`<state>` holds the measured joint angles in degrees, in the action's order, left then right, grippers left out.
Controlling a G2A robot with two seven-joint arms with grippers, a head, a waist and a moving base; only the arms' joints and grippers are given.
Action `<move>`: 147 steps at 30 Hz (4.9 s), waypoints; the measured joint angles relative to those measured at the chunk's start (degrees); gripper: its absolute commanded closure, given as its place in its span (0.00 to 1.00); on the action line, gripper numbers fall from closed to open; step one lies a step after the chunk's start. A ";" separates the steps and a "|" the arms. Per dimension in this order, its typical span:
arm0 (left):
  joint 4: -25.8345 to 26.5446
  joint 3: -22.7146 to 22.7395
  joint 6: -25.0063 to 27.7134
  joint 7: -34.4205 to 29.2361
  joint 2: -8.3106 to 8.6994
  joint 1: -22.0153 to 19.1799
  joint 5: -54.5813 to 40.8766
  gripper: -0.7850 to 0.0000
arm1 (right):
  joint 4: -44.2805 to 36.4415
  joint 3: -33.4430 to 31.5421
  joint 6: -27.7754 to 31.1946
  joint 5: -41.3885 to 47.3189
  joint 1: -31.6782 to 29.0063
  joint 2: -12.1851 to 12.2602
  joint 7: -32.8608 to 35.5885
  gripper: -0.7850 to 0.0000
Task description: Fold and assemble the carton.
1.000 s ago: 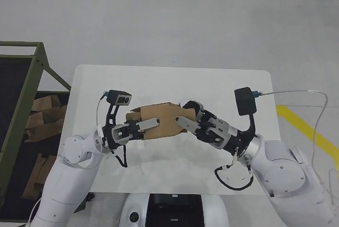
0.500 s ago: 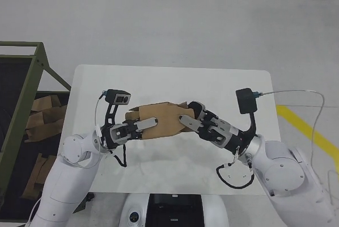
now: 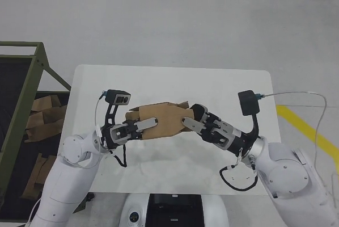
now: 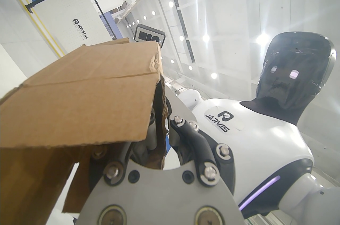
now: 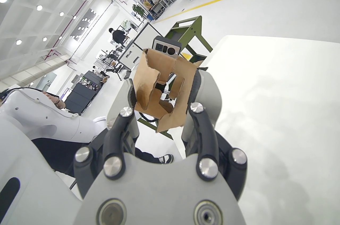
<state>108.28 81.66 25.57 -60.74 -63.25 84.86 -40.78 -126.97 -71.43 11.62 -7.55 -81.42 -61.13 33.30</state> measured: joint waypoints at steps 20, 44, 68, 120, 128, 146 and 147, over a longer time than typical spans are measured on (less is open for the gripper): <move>0.74 0.24 0.66 0.05 0.10 1.03 0.33 1.00 | 3.52 2.57 4.52 5.95 1.84 -0.55 0.47 0.57; 0.68 0.09 0.80 -0.01 0.13 0.74 -0.08 1.00 | 5.70 3.13 4.17 6.63 2.93 -0.79 1.91 0.66; -0.05 0.16 0.45 -0.67 0.20 0.06 -0.59 1.00 | 3.61 3.58 2.38 -2.83 4.35 -0.79 2.45 0.70; 0.56 0.00 -0.52 -1.42 0.43 0.63 0.39 1.00 | -3.33 7.91 8.36 -31.41 5.52 -0.68 0.62 1.00; 0.22 -0.20 -1.08 -1.60 0.48 0.25 0.51 1.00 | -2.45 9.08 8.54 -30.64 7.23 -0.91 1.60 1.00; -0.35 -0.27 -1.43 -1.80 0.57 -0.17 0.30 1.00 | -1.67 9.14 7.34 -30.58 8.29 -1.05 3.07 1.00; -0.34 -0.29 -1.45 -1.83 0.57 -0.19 0.32 1.00 | -1.67 9.08 7.28 -30.58 8.17 -1.03 3.16 1.00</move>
<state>107.93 81.37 24.12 -62.57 -62.68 84.67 -40.46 -128.65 -62.35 18.90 -38.13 -73.25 -62.16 36.46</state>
